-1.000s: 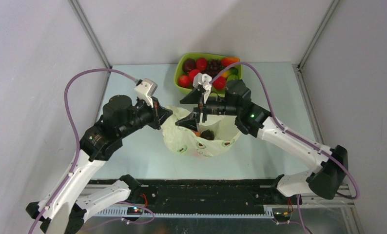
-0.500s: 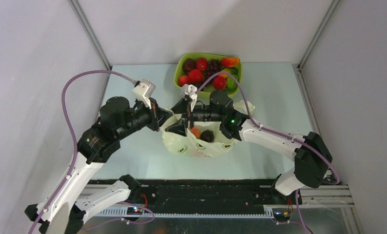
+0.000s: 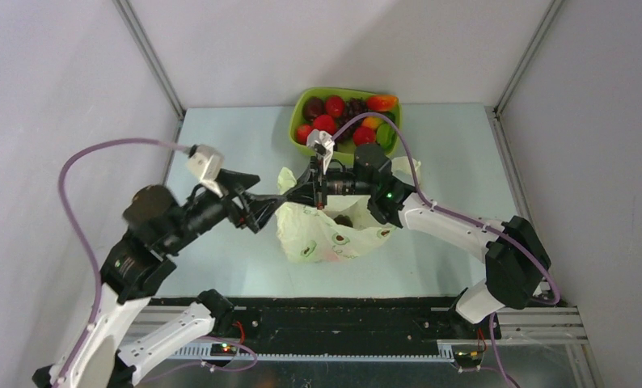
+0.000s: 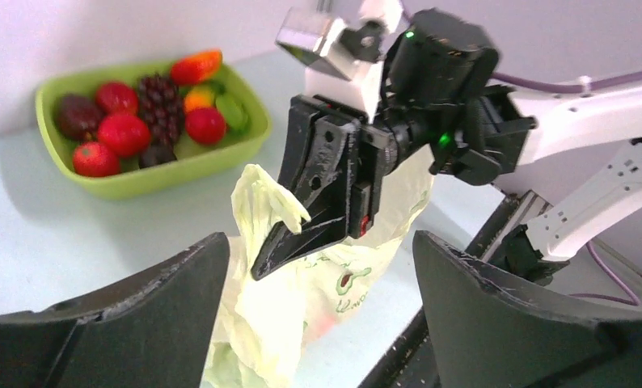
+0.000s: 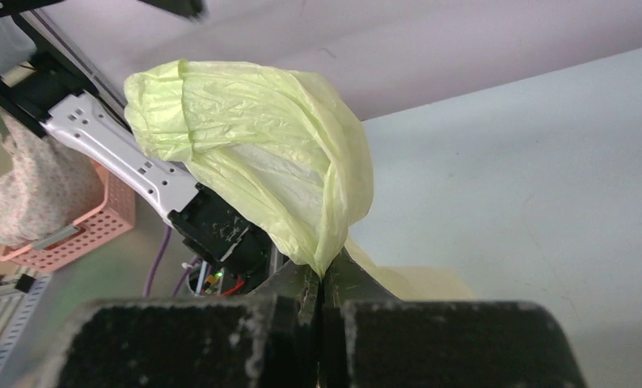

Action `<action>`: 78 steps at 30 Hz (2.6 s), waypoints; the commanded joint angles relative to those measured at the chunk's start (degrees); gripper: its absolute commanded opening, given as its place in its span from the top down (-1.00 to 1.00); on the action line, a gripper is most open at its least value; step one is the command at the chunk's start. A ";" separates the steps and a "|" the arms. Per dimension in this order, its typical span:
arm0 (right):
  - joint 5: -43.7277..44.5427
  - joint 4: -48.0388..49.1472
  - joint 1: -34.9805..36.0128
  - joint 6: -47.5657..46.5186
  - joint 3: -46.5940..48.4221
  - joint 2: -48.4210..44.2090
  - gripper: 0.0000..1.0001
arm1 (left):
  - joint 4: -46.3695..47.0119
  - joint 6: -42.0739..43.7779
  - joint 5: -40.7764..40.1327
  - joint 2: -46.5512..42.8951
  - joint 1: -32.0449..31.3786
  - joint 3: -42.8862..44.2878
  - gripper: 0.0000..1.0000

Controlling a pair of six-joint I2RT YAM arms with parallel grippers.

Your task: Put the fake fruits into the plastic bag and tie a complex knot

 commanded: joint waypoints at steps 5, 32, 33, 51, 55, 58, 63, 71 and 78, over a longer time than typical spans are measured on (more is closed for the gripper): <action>-4.28 2.70 -0.92 5.52 -2.70 -5.31 1.00 | 11.90 4.64 2.50 -7.82 0.28 -8.63 -0.78; -13.18 -3.05 0.33 4.53 -3.15 -9.31 1.00 | 24.77 4.67 12.29 1.77 0.27 -12.59 -0.09; -13.17 -3.80 0.38 4.11 -3.15 -9.42 1.00 | 25.35 4.33 12.95 2.18 0.26 -12.56 -0.06; 1.10 -16.86 3.23 -5.53 -3.30 -11.40 1.00 | 20.98 -6.11 2.13 4.91 0.26 -7.92 1.00; 6.88 -14.69 3.56 -5.59 -7.35 -14.93 0.63 | 15.17 -9.29 2.67 6.90 0.30 -4.34 1.00; 9.33 -11.63 3.57 -5.20 -10.21 -17.87 0.00 | 11.52 -10.72 4.82 8.05 0.26 -3.02 1.00; 12.68 -8.33 3.61 -6.20 -10.97 -20.80 -0.58 | 7.87 -11.58 4.76 8.63 0.26 -2.01 1.00; 21.03 -0.77 5.33 -7.06 -10.94 -19.75 -0.73 | 5.77 -12.92 4.35 8.53 0.30 -0.82 1.00; 25.88 0.96 8.09 -8.43 -9.45 -17.73 -0.65 | 4.53 -13.39 2.69 8.48 0.26 -0.09 1.00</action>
